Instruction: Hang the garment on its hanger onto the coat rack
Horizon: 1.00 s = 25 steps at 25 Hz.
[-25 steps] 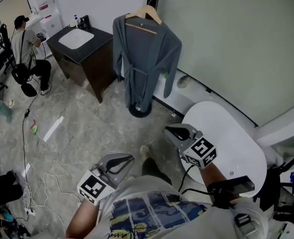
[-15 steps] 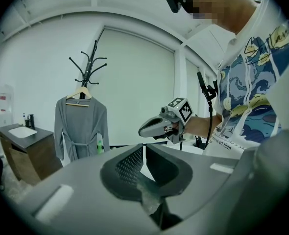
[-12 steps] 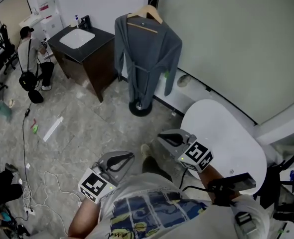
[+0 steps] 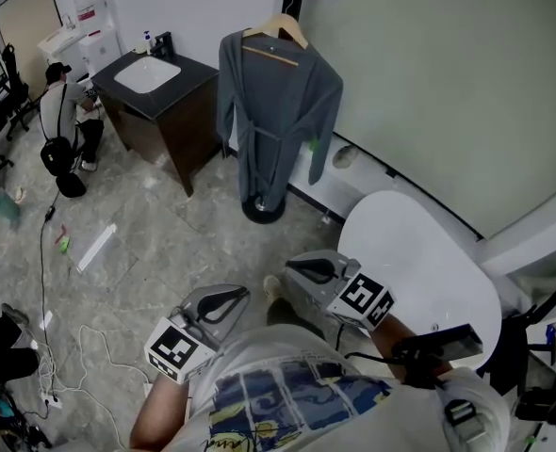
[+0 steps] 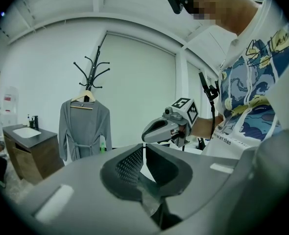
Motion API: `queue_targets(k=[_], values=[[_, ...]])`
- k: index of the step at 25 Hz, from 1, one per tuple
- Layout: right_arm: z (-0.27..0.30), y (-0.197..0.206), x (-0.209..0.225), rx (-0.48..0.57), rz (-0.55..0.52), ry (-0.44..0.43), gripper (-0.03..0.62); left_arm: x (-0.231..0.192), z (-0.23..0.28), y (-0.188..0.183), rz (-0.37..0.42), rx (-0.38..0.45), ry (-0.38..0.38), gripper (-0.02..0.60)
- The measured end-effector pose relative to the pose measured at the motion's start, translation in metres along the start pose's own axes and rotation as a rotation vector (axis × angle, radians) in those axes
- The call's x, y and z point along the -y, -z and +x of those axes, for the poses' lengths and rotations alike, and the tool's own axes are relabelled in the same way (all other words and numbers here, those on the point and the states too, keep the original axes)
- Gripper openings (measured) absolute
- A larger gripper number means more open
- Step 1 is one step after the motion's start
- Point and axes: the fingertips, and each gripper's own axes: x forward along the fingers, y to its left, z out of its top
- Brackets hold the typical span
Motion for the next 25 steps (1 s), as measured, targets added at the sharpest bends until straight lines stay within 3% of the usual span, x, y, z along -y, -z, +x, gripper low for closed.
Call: queue_targets(k=[16,25], values=[[0.005,-0.003,-0.012,-0.017,-0.012,-0.024,0.002,0.003,-0.005,-0.003,-0.022,0.012,0.008,0.021],[0.015,0.0,0.004,-0.031,-0.016,-0.035,0.002,-0.014,0.001,0.001,-0.038,0.026,-0.018,0.018]])
